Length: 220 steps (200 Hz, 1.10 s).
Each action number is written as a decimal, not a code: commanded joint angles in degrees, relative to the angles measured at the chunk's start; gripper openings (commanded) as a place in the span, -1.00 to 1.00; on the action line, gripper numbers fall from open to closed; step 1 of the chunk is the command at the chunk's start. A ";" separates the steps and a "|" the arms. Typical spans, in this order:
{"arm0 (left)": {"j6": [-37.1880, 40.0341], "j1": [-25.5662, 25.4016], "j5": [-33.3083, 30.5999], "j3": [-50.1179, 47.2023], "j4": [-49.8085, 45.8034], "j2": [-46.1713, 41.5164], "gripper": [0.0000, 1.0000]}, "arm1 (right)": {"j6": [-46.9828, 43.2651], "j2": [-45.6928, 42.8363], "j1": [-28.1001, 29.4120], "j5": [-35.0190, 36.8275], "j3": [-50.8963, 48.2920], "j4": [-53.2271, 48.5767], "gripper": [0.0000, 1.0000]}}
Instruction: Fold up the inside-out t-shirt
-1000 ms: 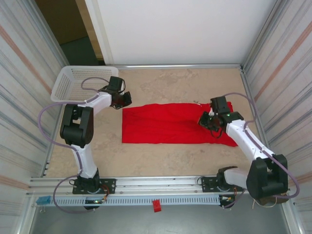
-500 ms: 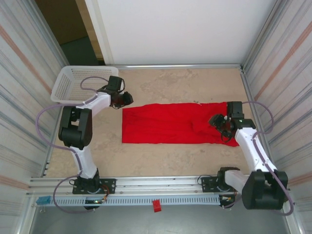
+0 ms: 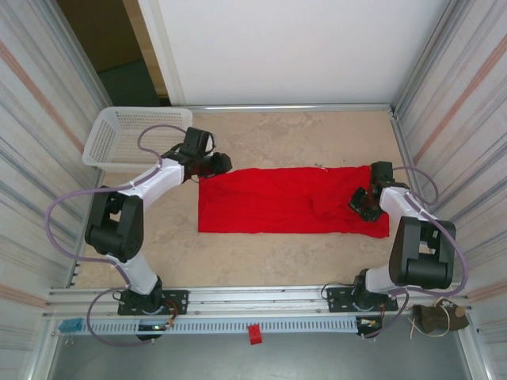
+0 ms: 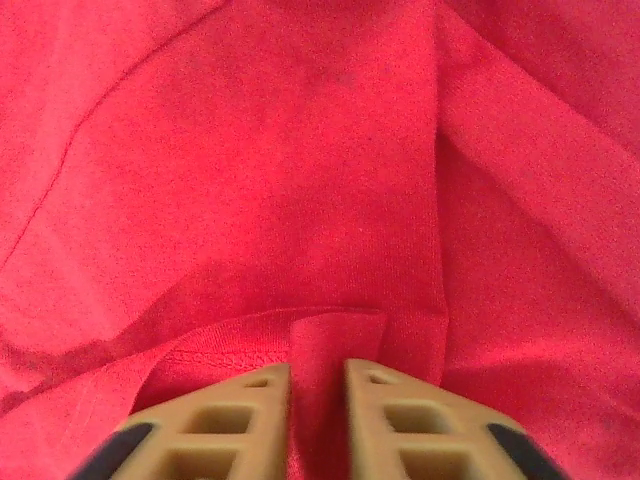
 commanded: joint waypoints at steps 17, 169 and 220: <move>-1.04 -0.55 1.41 -0.61 1.64 -1.20 -0.25 | -1.18 -5.46 -0.30 -0.23 -0.53 -1.58 -1.00; -0.78 -1.00 0.79 -1.56 0.52 -2.03 -0.26 | 1.57 -12.95 2.89 0.34 -1.49 -5.50 -0.04; -0.84 -0.94 0.97 -1.67 1.04 -1.93 -0.26 | 3.00 -1.86 7.88 1.57 4.85 -3.66 0.01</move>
